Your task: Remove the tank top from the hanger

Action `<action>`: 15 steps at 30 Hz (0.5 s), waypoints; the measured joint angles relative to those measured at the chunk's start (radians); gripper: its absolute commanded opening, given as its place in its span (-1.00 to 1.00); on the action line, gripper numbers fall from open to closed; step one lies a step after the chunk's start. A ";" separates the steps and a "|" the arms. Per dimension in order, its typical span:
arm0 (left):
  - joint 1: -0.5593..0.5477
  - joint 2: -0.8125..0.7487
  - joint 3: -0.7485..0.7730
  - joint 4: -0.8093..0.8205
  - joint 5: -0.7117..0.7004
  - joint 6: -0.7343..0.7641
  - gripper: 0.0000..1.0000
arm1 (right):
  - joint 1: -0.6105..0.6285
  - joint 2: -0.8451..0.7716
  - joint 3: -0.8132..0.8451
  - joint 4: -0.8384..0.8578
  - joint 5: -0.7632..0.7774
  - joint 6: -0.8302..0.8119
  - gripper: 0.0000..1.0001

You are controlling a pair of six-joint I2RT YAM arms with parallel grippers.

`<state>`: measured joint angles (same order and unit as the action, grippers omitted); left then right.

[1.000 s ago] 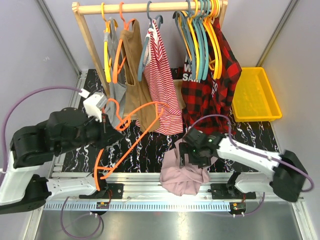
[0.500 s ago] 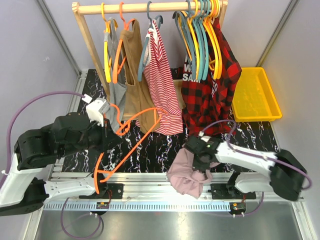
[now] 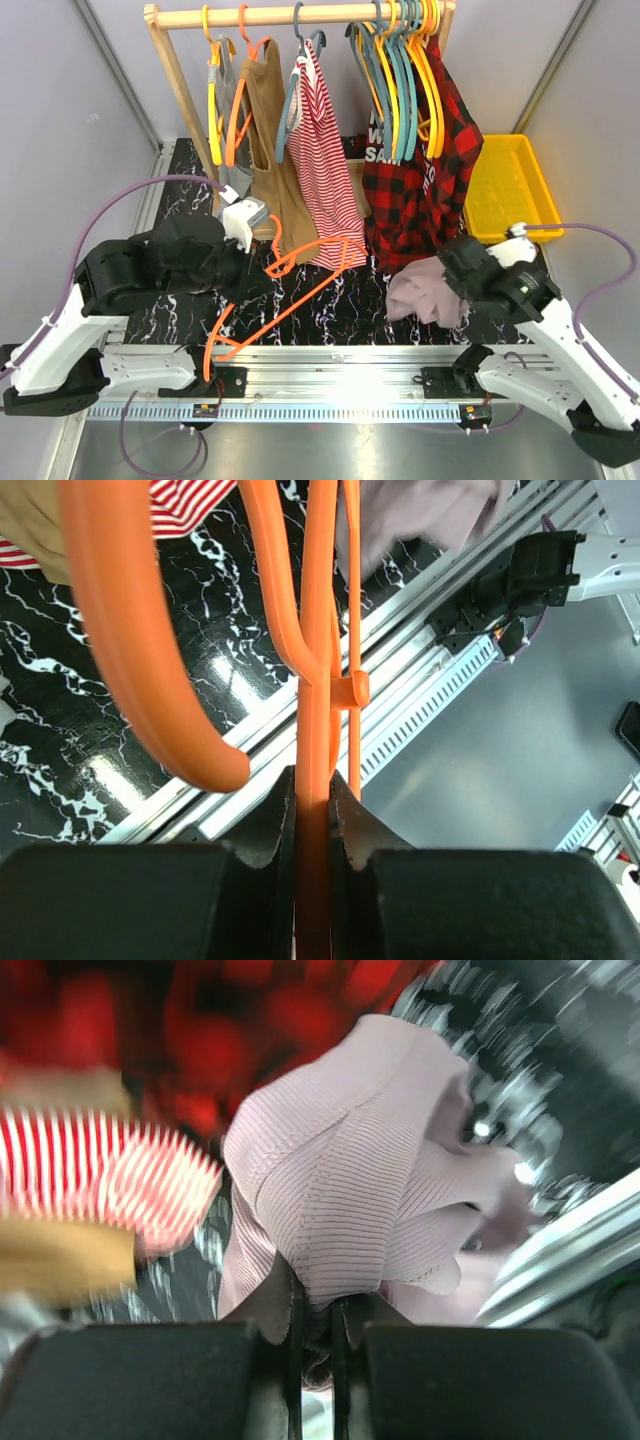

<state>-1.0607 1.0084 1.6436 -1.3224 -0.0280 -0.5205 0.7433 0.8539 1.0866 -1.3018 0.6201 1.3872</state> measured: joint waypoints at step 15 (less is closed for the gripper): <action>0.000 0.025 0.039 0.023 0.093 0.034 -1.00 | -0.549 0.325 0.431 0.108 0.092 -0.602 -1.00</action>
<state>-1.0607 1.0332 1.6821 -1.2991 0.0654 -0.4866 0.1940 1.1786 1.5177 -1.1934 0.7124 0.7856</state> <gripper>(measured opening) 0.113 0.082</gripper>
